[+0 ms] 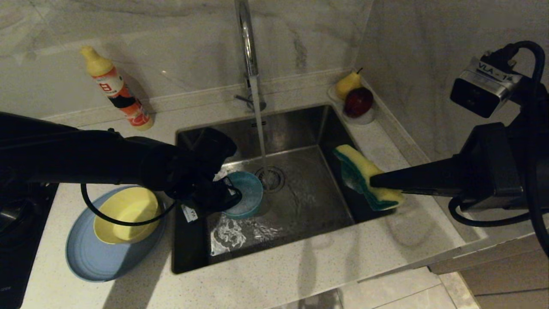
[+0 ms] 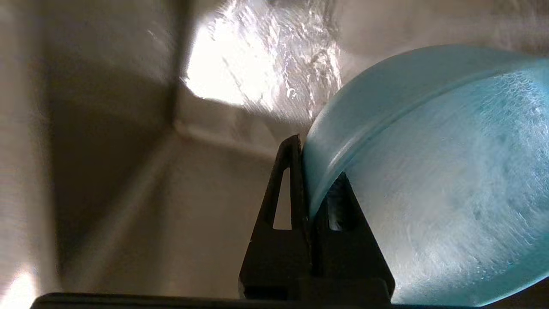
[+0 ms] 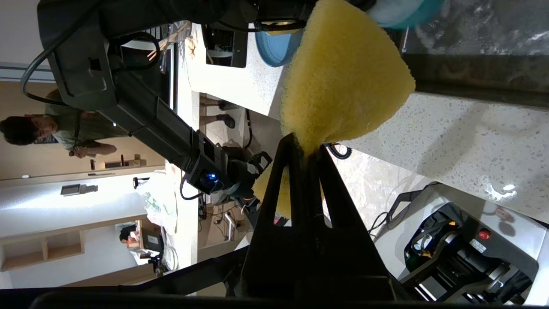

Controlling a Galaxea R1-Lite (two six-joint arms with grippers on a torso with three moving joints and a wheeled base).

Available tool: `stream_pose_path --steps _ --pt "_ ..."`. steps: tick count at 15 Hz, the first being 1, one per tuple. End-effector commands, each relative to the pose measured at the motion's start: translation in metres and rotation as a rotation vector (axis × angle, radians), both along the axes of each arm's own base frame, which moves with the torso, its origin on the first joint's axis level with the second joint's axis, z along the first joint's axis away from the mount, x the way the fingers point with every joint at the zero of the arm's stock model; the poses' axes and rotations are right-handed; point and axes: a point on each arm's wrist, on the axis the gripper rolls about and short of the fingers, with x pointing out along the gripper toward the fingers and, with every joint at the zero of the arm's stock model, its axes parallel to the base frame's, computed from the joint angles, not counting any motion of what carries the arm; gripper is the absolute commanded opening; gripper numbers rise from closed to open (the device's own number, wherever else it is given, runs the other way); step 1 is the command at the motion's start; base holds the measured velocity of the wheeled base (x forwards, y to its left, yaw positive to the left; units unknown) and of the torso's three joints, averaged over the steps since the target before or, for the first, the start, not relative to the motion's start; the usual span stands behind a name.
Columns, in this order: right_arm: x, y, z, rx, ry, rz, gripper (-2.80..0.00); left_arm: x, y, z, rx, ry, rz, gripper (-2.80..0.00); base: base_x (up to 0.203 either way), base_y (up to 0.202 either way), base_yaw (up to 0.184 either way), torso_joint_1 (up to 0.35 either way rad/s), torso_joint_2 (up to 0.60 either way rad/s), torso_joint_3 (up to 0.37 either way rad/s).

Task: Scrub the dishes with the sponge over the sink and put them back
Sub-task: Rinse the bowl

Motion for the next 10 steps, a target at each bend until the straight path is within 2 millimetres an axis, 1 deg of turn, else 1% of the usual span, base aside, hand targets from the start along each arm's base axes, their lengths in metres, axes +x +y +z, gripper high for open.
stream_pose_path --steps 1,3,5,8,10 --pt "0.001 0.001 -0.003 -0.006 0.014 0.002 -2.80 0.002 0.004 0.002 0.095 -0.071 0.091 -2.80 0.000 0.000 0.000 0.000 0.00 0.000" --pt "0.001 0.001 -0.004 -0.007 0.016 0.003 -2.80 0.012 0.005 0.004 0.215 -0.215 0.182 -2.80 0.000 0.000 0.000 0.000 0.00 0.000" --pt "0.002 0.001 -0.004 -0.008 0.017 0.003 -2.80 0.016 0.005 0.009 0.249 -0.315 0.178 -2.80 0.000 0.000 0.000 0.000 0.00 0.000" --pt "0.001 0.001 -0.003 -0.005 0.013 0.004 -2.80 0.015 0.006 0.016 0.310 -0.420 0.154 -2.80 0.000 0.000 0.000 0.000 0.00 0.000" --pt "0.002 0.001 -0.004 -0.007 0.017 0.004 -2.80 0.011 0.009 0.019 0.344 -0.500 0.130 -2.80 0.000 0.000 0.000 0.000 0.00 0.000"
